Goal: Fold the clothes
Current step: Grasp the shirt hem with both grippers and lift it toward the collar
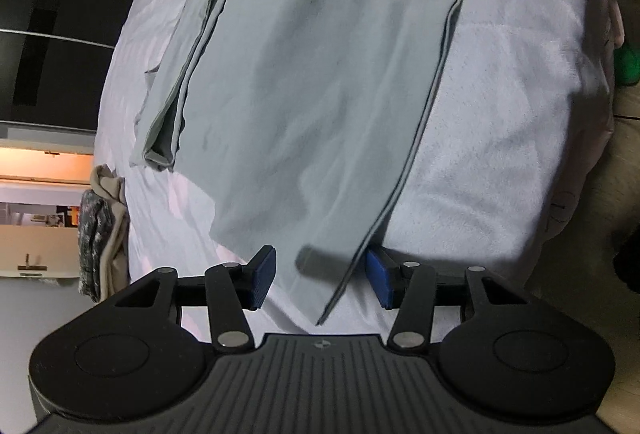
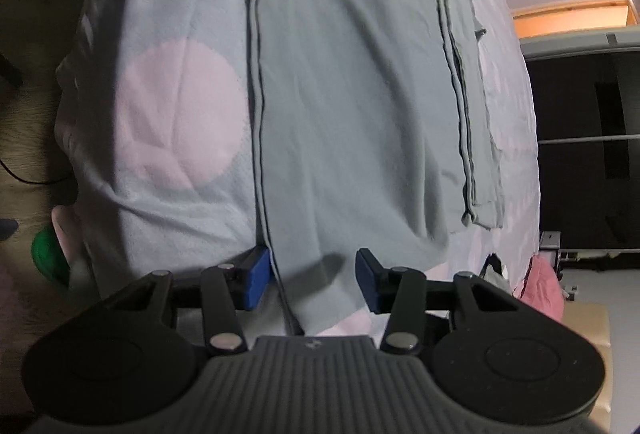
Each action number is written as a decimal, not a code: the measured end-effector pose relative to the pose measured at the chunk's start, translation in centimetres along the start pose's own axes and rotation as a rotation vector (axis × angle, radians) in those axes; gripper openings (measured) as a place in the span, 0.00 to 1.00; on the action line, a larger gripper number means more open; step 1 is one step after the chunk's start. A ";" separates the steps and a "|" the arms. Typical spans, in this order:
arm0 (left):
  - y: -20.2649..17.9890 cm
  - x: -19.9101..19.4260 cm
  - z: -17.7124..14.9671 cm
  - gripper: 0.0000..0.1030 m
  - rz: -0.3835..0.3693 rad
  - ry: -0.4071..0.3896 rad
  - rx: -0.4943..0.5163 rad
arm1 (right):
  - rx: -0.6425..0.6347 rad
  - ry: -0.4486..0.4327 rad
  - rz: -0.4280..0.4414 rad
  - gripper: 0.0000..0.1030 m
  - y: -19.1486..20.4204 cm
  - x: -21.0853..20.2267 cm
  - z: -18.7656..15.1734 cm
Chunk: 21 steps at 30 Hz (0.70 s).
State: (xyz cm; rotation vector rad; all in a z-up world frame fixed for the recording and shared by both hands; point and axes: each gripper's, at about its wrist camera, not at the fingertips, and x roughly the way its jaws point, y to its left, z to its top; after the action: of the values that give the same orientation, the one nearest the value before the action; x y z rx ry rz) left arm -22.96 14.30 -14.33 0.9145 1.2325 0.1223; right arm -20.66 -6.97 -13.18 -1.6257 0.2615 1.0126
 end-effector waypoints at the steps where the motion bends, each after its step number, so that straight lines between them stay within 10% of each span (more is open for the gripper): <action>1: 0.2 0.1 0.1 0.30 -0.009 0.001 -0.016 | -0.026 -0.010 -0.013 0.40 0.3 0.1 0.1; 3: 1.3 0.1 0.1 0.18 -0.032 0.011 -0.095 | -0.043 -0.011 -0.008 0.19 0.5 0.2 0.1; 8: 5.5 -0.2 -0.7 0.04 -0.107 0.028 -0.371 | 0.031 0.001 -0.043 0.11 -1.1 -0.2 -0.3; 21: 13.8 -5.2 -0.8 0.02 0.145 -0.222 -0.678 | 0.411 -0.097 -0.368 0.09 -9.5 -3.5 -0.8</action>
State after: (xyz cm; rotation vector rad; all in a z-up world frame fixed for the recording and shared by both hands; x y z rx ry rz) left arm -20.29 20.92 -1.42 0.4061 0.8274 0.5078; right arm -16.26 -5.72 -4.14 -1.1912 0.0903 0.6981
